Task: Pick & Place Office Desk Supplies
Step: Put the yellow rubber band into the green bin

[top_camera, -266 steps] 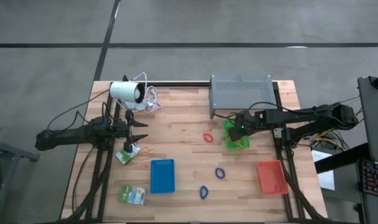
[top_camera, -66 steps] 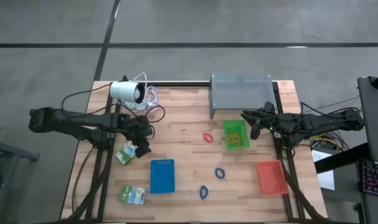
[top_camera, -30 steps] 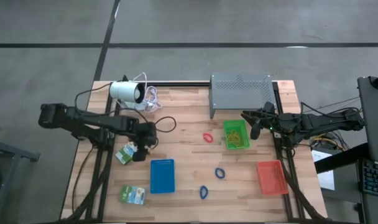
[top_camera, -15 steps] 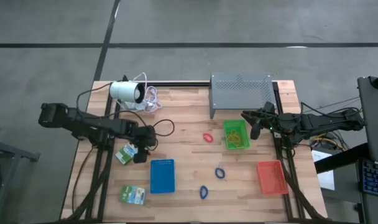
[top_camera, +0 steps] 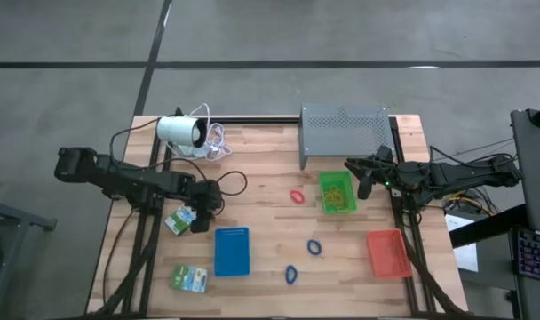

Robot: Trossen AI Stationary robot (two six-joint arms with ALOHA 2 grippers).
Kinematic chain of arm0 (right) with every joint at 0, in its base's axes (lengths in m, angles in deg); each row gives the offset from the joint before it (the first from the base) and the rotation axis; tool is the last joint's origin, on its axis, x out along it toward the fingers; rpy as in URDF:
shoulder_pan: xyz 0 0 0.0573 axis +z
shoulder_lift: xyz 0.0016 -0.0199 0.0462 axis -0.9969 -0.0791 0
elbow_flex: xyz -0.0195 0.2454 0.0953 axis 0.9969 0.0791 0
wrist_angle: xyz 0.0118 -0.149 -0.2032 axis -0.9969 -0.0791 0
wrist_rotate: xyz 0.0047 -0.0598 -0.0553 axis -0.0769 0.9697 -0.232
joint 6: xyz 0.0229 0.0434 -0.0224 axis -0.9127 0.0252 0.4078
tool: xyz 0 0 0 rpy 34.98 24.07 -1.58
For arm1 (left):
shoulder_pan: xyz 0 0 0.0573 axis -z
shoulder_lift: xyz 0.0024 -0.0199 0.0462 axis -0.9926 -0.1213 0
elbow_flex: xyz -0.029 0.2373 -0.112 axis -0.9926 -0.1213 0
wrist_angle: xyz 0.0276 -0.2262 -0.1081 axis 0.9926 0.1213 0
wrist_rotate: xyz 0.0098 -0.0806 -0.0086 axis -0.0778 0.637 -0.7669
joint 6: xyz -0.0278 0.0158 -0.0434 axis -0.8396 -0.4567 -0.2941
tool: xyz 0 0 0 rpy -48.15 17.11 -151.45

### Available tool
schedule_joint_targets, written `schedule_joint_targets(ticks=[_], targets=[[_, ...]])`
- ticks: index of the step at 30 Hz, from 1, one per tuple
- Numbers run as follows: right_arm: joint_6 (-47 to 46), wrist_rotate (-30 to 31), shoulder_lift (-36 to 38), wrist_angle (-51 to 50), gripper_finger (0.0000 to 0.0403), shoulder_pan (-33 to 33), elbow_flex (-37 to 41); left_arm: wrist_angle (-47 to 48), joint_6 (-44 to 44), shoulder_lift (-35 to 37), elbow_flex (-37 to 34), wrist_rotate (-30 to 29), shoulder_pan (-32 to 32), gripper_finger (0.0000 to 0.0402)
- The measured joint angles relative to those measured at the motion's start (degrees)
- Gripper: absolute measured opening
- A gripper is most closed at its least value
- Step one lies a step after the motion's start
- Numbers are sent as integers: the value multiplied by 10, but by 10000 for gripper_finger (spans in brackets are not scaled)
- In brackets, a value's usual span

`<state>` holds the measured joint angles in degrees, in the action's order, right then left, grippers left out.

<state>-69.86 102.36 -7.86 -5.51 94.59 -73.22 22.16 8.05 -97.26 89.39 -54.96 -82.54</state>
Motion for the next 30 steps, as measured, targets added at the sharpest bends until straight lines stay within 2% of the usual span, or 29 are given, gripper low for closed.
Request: schedule_joint_targets(ticks=[7,9,23,30], targets=[[0,0,0,0,72,0,0,-12,-28,-1,0,-7,0,29],[0,0,0,0,70,0,0,-18,-44,-1,0,-1,1,9],[0,0,0,0,83,0,0,-65,-74,-1,4,-1,0,3],[0,0,0,0,79,0,0,-29,-73,21,35,-3,-1,3]])
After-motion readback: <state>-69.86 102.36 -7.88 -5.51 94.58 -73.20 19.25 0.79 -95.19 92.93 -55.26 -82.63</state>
